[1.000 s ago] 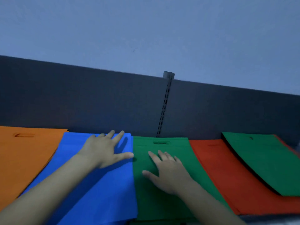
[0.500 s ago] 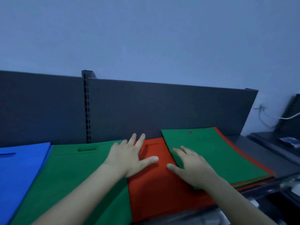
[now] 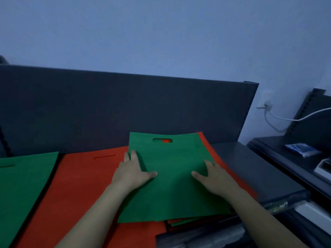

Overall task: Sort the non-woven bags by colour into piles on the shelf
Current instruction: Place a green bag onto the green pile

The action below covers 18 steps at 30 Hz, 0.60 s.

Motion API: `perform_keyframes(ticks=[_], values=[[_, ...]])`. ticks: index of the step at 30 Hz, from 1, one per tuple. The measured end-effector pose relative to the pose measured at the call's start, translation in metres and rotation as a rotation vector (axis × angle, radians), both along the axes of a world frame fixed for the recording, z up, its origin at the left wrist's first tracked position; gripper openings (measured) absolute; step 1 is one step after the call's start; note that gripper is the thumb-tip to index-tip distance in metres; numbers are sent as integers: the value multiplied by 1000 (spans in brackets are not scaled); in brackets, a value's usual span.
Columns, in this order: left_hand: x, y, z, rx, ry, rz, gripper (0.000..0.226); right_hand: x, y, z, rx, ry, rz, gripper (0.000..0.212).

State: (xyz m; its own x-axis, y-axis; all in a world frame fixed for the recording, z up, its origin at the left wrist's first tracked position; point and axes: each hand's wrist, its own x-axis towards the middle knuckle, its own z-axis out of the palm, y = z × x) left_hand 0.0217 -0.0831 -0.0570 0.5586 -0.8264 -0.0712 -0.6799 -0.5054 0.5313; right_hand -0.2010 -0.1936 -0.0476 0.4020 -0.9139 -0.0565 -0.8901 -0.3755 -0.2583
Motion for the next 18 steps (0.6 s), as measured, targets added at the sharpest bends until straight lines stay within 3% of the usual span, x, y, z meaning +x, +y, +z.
perform_keyframes(ticks=[3, 5, 8, 14, 18], values=[[7, -6, -1, -178, 192, 83, 120, 3, -9, -2, 1, 0, -59, 106], [9, -11, 0, -289, 432, 140, 103, 5, -15, 3, 30, -110, -105, 122], [6, -13, -4, -420, 746, 214, 65, 8, -27, 7, 106, -303, -168, 108], [6, -16, -13, -503, 757, 242, 54, 12, -35, 10, 372, -651, -231, 41], [7, -13, -7, -546, 657, 233, 56, 15, -38, 13, 387, -797, -246, 58]])
